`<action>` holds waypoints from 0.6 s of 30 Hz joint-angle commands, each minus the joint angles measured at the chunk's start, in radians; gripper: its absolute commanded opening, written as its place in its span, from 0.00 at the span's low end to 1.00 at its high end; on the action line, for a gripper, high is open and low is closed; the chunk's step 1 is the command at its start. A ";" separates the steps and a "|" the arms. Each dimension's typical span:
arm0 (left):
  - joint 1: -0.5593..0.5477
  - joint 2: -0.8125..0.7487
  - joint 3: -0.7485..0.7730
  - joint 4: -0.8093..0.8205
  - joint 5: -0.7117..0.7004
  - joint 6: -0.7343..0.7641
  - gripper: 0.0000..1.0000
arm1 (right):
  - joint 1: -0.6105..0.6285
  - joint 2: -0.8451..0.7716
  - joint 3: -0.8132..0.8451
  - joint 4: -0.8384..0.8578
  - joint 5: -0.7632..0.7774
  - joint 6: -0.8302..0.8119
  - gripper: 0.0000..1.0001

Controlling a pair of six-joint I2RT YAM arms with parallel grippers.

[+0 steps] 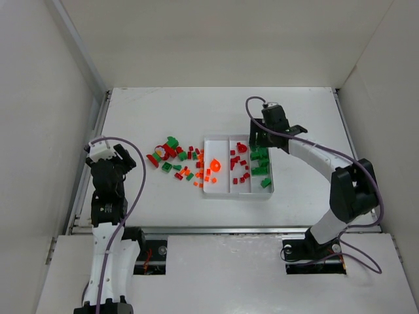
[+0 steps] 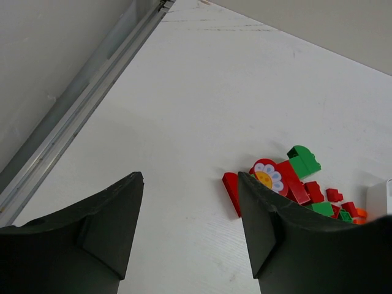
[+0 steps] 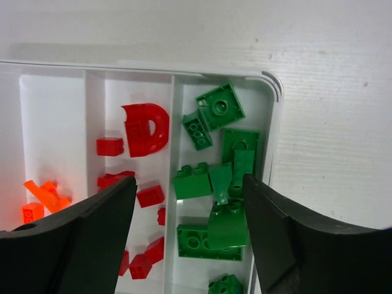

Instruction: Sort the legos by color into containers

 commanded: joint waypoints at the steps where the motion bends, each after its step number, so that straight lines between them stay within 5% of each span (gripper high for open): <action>1: 0.003 -0.014 -0.011 0.063 -0.002 0.007 0.59 | 0.103 -0.007 0.135 -0.007 0.043 -0.076 0.76; 8: 0.003 -0.014 -0.020 0.063 0.007 0.007 0.59 | 0.364 0.244 0.480 -0.075 0.080 -0.211 0.76; 18: 0.003 -0.014 -0.020 0.063 0.016 0.007 0.59 | 0.462 0.652 0.919 -0.109 -0.061 -0.214 0.76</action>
